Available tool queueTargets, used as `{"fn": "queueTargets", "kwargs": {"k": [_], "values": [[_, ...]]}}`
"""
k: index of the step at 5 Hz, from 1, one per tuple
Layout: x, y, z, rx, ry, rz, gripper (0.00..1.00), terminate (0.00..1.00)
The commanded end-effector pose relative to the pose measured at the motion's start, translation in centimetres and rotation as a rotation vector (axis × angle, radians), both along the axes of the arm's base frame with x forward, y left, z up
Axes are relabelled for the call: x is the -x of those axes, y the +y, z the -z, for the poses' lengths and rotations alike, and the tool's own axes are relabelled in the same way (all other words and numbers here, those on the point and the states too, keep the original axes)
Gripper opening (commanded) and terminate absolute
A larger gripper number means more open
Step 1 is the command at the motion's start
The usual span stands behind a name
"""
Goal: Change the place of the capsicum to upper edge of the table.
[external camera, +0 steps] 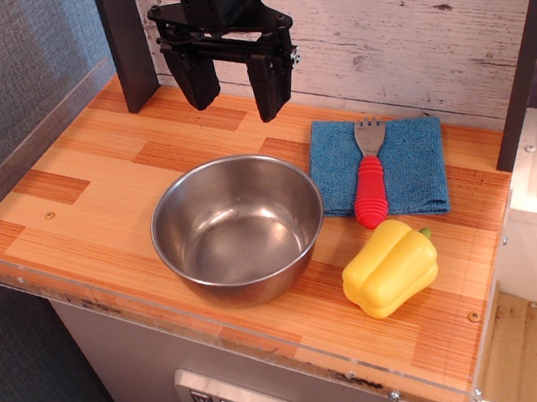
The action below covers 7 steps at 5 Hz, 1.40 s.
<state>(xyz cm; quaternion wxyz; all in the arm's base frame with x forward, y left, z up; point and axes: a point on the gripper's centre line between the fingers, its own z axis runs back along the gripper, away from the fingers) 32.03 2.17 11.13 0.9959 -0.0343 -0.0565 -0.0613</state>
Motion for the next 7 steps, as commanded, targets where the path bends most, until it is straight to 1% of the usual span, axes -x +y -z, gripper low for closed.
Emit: {"fn": "queueTargets", "kwargs": {"k": [1, 2, 3, 4, 5, 6, 7], "values": [[0.0, 0.0, 0.0, 0.000, 0.000, 0.000, 1.00, 0.00], [-0.4, -1.6, -0.1, 0.015, -0.002, 0.039, 1.00, 0.00], [-0.3, -4.3, -0.4, 0.017, -0.009, 0.148, 1.00, 0.00], [0.3, -7.7, -0.7, 0.008, -0.021, 0.264, 1.00, 0.00], [0.9, -10.0, -0.2, 0.018, -0.021, 0.326, 1.00, 0.00], [1.4, -11.7, 1.6, 0.052, 0.003, 0.371, 1.00, 0.00], [1.8, -12.4, 3.2, 0.037, 0.028, 0.372, 1.00, 0.00]]}}
